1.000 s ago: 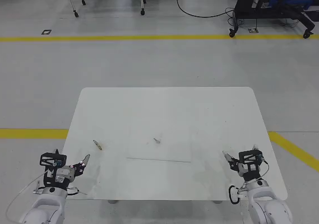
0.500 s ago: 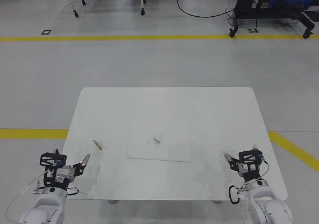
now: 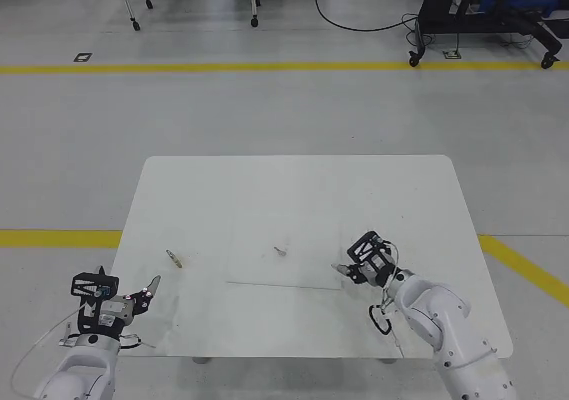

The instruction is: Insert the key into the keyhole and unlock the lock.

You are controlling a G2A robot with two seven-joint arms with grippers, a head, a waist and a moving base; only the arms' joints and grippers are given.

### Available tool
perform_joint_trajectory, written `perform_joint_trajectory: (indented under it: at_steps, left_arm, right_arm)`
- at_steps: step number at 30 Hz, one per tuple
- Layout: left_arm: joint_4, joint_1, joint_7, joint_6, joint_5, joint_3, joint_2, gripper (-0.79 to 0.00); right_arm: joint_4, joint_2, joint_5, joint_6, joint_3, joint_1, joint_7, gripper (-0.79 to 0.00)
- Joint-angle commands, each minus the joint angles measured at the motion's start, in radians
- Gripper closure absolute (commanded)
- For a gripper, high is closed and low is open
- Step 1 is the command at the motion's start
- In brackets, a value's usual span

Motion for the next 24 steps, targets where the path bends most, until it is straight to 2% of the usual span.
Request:
perform_joint_trajectory:
  at_steps: [1, 7, 10, 11, 12, 13, 14, 17, 24]
  left_arm:
    - [0.0, 0.0, 0.0, 0.0, 0.0, 0.0, 0.0, -0.785]
    - [0.0, 0.0, 0.0, 0.0, 0.0, 0.0, 0.0, -0.785]
    - [0.0, 0.0, 0.0, 0.0, 0.0, 0.0, 0.0, -0.785]
    - [0.0, 0.0, 0.0, 0.0, 0.0, 0.0, 0.0, -0.785]
    - [0.0, 0.0, 0.0, 0.0, 0.0, 0.0, 0.0, -0.785]
    - [0.0, 0.0, 0.0, 0.0, 0.0, 0.0, 0.0, -0.785]
    - [0.0, 0.0, 0.0, 0.0, 0.0, 0.0, 0.0, -0.785]
    - [0.0, 0.0, 0.0, 0.0, 0.0, 0.0, 0.0, -0.785]
    - [0.0, 0.0, 0.0, 0.0, 0.0, 0.0, 0.0, -0.785]
  right_arm:
    - [-0.002, 0.0, 0.0, 0.002, 0.002, -0.002, -0.001, -0.785]
    - [-0.004, 0.0, -0.004, -0.001, 0.0, -0.003, -0.002, -0.785]
    - [-0.004, -0.001, -0.024, -0.064, -0.039, 0.019, 0.0, -0.785]
    - [0.007, -0.003, -0.02, -0.088, -0.058, 0.04, 0.015, -0.511]
    - [0.02, -0.006, -0.02, -0.118, -0.081, 0.067, 0.034, -0.323]
    - [0.033, -0.009, -0.017, -0.142, -0.106, 0.095, 0.047, -0.317]
    - [0.048, -0.014, -0.009, -0.168, -0.132, 0.122, 0.057, -0.354]
    - [0.1, -0.028, 0.008, -0.215, -0.205, 0.194, 0.089, -0.357]
    - [0.246, -0.065, 0.081, -0.261, -0.332, 0.341, 0.159, -0.305]
